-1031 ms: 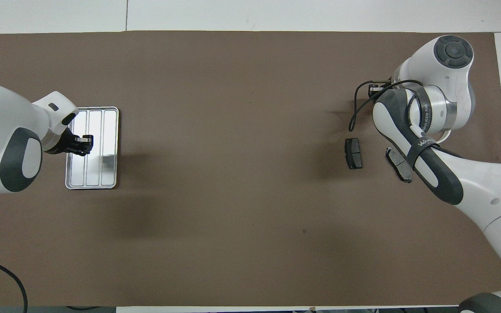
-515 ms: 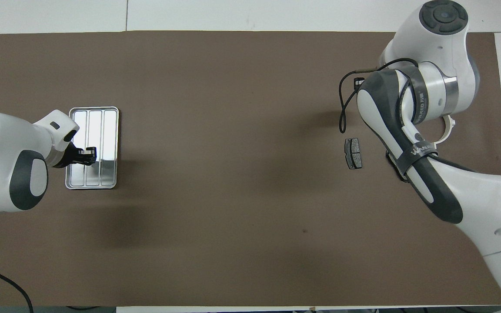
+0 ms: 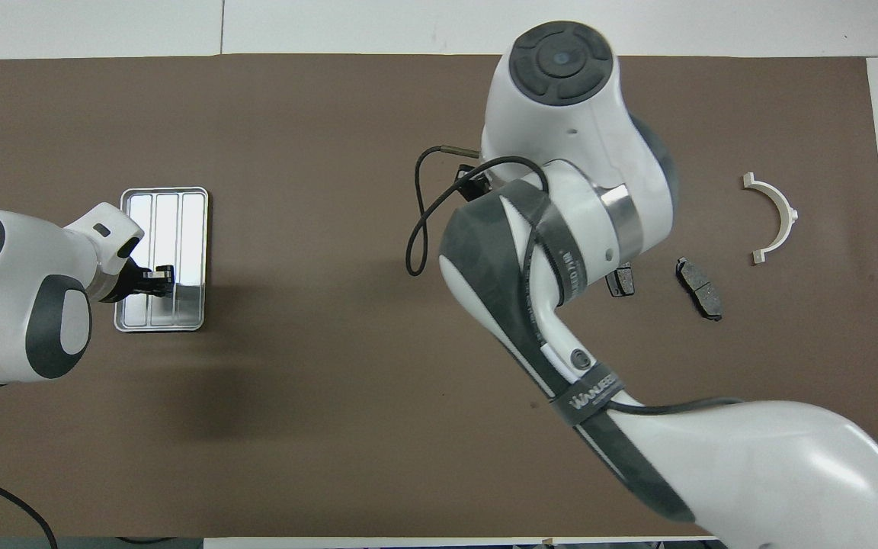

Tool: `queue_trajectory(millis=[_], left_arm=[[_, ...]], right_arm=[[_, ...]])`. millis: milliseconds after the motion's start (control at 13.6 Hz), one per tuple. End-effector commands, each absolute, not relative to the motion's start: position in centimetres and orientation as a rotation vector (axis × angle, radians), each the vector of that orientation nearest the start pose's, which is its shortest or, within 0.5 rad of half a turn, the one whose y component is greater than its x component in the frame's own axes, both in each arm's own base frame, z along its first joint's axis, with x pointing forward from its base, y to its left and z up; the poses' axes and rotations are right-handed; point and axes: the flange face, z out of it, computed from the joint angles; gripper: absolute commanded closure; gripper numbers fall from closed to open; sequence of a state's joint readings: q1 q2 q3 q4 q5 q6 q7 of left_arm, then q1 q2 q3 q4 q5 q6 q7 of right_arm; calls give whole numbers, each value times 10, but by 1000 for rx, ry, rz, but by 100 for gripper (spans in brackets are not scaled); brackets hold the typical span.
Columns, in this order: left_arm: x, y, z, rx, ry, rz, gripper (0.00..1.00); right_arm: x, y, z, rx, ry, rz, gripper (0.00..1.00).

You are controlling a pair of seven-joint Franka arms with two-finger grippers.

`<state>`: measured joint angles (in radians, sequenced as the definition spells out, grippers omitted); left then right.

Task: Pick bearing gear from pile to tray

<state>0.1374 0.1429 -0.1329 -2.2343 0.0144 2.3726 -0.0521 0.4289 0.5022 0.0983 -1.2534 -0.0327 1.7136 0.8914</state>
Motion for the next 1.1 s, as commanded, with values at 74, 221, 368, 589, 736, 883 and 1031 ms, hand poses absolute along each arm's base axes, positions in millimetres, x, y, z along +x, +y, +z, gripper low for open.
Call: queue_trajectory(millis=[74, 221, 368, 589, 736, 883, 1031], left_arm=[[529, 0, 308, -3153, -85, -40, 61], [532, -1, 311, -3154, -80, -40, 0], [544, -1, 324, -3156, -87, -61, 0], [568, -6, 365, -3177, -113, -24, 0], [576, -14, 382, -3194, -136, -36, 0], [577, -27, 384, -3193, -166, -41, 0], [576, -38, 384, -3193, -180, -39, 0]], right_arm=[[589, 406, 452, -3031, 731, 68, 100], [578, 443, 419, -3019, 784, 52, 100], [573, 466, 388, -3019, 782, 16, 100], [570, 485, 354, -3011, 771, -51, 100], [574, 488, 344, -2993, 760, -81, 100], [576, 488, 329, -2999, 754, -95, 100], [577, 488, 312, -2998, 744, -113, 100]])
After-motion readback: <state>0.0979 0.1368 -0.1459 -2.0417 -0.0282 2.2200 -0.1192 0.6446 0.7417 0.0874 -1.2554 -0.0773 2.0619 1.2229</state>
